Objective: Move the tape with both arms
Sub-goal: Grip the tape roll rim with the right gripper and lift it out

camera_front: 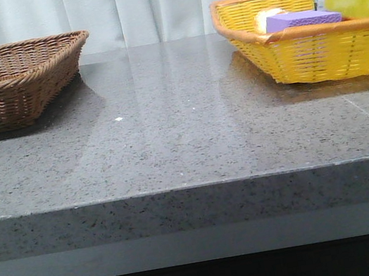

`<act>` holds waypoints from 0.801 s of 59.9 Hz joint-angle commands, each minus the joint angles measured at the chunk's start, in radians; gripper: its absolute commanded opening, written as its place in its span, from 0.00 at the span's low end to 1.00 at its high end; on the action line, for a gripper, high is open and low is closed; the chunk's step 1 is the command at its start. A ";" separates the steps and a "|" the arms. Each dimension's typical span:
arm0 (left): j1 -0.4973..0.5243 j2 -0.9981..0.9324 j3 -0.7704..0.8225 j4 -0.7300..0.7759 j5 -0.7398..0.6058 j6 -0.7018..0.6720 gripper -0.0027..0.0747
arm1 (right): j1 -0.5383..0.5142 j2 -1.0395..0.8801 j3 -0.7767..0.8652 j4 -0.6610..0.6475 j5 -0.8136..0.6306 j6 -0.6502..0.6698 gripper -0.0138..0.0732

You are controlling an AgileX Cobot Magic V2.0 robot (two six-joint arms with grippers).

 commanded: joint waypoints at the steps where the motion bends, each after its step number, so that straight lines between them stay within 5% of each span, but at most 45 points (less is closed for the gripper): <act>1: -0.009 0.001 -0.033 -0.012 -0.078 -0.002 0.76 | 0.001 -0.104 -0.037 0.022 -0.030 -0.011 0.37; 17: -0.009 0.001 -0.033 -0.012 -0.078 -0.002 0.76 | 0.086 -0.200 -0.037 0.054 -0.042 -0.016 0.37; 48: -0.009 0.001 -0.033 -0.012 -0.078 -0.002 0.76 | 0.571 -0.076 -0.144 0.047 -0.116 -0.054 0.37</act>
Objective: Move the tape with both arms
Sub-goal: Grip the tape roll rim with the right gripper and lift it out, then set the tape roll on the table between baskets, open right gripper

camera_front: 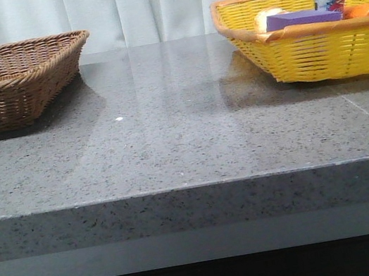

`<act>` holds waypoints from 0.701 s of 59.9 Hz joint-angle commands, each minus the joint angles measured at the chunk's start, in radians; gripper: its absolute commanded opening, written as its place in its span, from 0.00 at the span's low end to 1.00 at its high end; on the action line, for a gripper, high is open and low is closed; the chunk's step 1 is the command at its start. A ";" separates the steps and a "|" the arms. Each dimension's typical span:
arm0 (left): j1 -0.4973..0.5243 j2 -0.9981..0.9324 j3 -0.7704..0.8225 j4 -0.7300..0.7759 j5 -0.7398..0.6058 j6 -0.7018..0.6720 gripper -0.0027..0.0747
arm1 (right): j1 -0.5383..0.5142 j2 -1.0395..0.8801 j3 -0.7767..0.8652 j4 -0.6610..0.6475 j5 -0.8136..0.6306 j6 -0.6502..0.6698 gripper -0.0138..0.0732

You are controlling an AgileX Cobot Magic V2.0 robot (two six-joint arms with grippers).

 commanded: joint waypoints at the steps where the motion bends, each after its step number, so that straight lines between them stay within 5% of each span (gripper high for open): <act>1: -0.009 0.001 -0.033 -0.012 -0.077 -0.002 0.76 | 0.061 0.008 -0.086 0.003 -0.055 -0.017 0.37; 34: -0.009 0.001 -0.033 -0.012 -0.077 -0.002 0.76 | 0.169 0.316 -0.296 -0.173 0.052 -0.017 0.37; 42: -0.009 0.001 -0.033 -0.012 -0.077 -0.002 0.76 | 0.169 0.324 -0.296 -0.173 0.053 -0.017 0.52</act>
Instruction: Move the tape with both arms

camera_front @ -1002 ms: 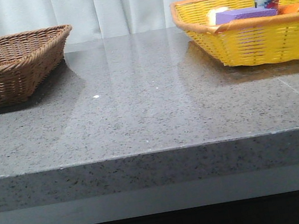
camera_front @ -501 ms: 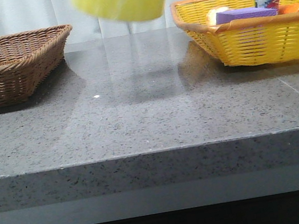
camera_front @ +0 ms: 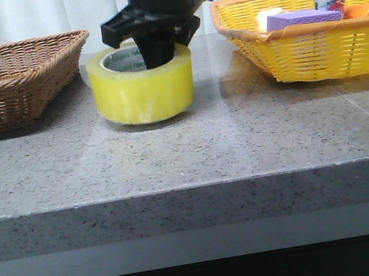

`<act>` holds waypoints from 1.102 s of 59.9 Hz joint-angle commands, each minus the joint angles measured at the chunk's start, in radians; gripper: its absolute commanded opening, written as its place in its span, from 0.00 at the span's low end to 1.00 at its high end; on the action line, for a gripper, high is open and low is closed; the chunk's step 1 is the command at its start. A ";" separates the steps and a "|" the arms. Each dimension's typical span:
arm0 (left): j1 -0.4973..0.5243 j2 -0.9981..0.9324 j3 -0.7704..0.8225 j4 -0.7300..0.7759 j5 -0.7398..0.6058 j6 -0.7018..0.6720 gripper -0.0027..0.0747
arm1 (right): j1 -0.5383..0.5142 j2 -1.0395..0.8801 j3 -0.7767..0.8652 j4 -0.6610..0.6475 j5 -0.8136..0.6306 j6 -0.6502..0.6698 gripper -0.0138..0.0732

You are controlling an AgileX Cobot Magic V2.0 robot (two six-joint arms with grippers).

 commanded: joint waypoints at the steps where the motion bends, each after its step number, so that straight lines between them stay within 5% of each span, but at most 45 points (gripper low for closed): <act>1: -0.009 0.001 -0.033 -0.012 -0.076 -0.002 0.76 | 0.000 -0.069 -0.043 -0.009 -0.033 -0.009 0.56; 9: -0.009 0.001 -0.033 -0.012 -0.076 -0.002 0.76 | 0.000 -0.070 -0.074 -0.009 -0.017 -0.009 0.72; 18: -0.009 0.001 -0.033 -0.012 -0.076 -0.002 0.76 | -0.007 -0.106 -0.104 0.021 0.017 -0.005 0.72; 28: -0.009 0.001 -0.033 -0.012 -0.076 -0.002 0.76 | -0.072 -0.205 -0.052 0.207 -0.010 -0.009 0.72; 39: -0.009 0.001 -0.033 -0.012 -0.076 -0.002 0.76 | -0.148 -0.366 0.144 0.324 -0.107 -0.046 0.72; 66: -0.009 0.001 -0.033 -0.012 -0.076 -0.002 0.76 | -0.161 -0.925 0.791 0.315 -0.475 -0.064 0.72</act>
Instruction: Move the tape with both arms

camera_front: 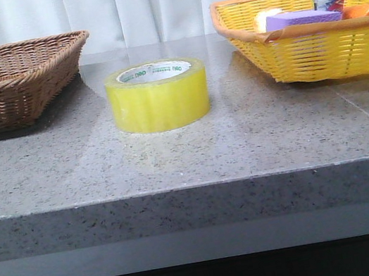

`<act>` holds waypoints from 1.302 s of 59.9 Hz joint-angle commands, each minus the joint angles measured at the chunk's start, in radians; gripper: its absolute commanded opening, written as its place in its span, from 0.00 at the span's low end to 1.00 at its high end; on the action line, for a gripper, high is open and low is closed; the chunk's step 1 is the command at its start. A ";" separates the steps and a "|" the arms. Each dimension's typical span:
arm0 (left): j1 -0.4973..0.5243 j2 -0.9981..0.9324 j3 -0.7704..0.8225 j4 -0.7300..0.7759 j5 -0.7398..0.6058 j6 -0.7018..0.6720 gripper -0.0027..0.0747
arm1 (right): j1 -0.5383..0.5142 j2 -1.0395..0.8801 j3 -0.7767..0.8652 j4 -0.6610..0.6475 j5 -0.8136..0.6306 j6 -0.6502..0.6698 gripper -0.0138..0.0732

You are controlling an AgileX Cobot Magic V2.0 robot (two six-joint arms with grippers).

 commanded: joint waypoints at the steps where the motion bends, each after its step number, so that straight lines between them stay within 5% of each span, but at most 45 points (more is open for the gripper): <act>1: -0.009 0.003 -0.033 -0.012 -0.076 -0.002 0.76 | -0.004 -0.137 0.098 0.006 -0.124 -0.012 0.72; 15: -0.009 0.038 -0.033 0.002 -0.076 -0.002 0.76 | -0.004 -0.399 0.351 -0.013 -0.233 -0.012 0.72; 29: -0.009 0.159 -0.116 0.016 -0.016 0.085 0.76 | -0.004 -0.570 0.471 -0.066 -0.177 -0.012 0.72; 44: -0.009 0.424 -0.363 0.016 0.170 0.281 0.76 | -0.004 -0.619 0.474 -0.064 -0.095 -0.010 0.72; 78: -0.009 1.028 -0.917 0.022 0.483 0.358 0.76 | -0.004 -0.618 0.474 -0.064 -0.087 -0.010 0.72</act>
